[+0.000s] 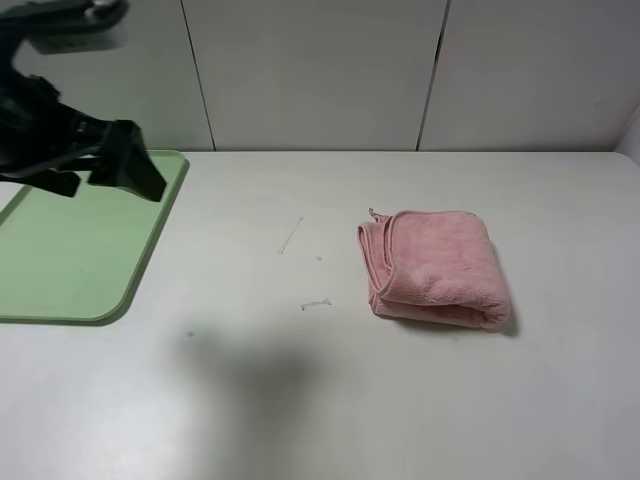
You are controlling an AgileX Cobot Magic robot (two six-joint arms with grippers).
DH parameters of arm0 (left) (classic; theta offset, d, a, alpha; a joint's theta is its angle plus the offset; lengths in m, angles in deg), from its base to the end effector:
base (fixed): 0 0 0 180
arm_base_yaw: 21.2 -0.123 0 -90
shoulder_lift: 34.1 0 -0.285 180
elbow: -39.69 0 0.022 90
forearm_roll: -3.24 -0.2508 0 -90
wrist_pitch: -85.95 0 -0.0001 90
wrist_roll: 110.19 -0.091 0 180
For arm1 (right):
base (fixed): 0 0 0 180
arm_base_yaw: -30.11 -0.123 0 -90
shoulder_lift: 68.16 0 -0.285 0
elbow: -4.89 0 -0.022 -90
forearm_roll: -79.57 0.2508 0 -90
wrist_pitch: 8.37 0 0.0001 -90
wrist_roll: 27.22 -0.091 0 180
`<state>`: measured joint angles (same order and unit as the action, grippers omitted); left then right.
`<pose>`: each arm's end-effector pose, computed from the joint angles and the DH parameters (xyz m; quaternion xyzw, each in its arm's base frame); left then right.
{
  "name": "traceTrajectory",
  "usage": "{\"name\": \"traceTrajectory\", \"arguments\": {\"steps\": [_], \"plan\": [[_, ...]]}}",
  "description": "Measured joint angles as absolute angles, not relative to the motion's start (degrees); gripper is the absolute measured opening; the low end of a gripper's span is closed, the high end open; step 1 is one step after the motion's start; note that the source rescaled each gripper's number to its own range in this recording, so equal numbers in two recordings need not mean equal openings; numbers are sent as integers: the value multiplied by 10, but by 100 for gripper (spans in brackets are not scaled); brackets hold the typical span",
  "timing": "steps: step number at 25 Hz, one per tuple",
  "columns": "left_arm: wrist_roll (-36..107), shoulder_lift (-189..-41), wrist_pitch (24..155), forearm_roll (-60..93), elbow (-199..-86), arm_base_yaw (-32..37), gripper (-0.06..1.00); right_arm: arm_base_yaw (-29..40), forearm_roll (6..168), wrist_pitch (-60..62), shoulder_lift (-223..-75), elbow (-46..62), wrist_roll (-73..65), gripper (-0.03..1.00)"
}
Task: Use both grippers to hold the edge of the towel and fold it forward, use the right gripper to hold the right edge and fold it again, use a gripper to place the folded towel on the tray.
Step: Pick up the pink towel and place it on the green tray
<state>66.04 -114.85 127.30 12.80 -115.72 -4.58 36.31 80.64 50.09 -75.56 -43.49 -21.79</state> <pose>0.2386 -0.0817 0.2839 0.1255 0.9475 -0.1022 0.2759 -0.0045 0.0019 0.2815 0.0054 0.8398 -0.0457 0.5410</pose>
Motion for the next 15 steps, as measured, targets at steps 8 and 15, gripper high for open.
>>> {"name": "traceTrajectory", "arguments": {"steps": [8, 15], "plan": [[716, -1332, 1186, 131, -1254, 80, 100, 363, 806, 501, -756, -435, -218, 100], [762, -1472, 1150, 132, -1352, 155, 100, 363, 807, 501, -756, -435, -218, 100]]}}
